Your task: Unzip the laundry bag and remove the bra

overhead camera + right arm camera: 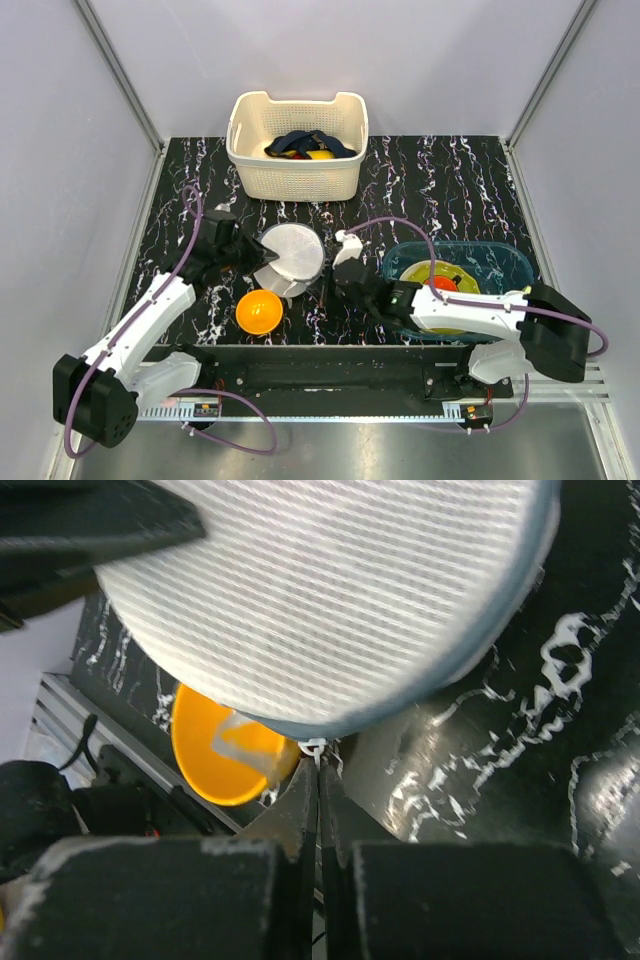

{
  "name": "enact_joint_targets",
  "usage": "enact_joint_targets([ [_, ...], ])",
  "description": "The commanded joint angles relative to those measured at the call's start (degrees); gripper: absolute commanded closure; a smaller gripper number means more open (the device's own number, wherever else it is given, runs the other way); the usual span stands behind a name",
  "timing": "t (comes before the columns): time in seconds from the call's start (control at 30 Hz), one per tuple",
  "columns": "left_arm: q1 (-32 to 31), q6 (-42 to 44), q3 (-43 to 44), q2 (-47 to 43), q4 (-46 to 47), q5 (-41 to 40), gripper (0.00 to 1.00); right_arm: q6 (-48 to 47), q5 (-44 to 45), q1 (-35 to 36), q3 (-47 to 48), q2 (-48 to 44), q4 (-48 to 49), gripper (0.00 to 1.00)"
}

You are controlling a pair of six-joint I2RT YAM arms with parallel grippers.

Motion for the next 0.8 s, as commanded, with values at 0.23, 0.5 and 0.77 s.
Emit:
enact_joint_targets([
  [0.23,1.91,15.44,13.22,9.66,-1.80,-2.24,1.00,-0.71,0.64,0.09,-6.19,-10.16,-7.74,1.00],
  [0.5,2.27,25.30,27.20,24.36,-3.65,4.67,0.80,-1.51,-3.49,0.62,2.93,-5.52,-9.32,1.00],
  [0.77,1.30,24.69,23.96,11.28,-9.97,0.30,0.01,1.04,-5.08,0.62,6.12,1.08,-3.08,1.00],
])
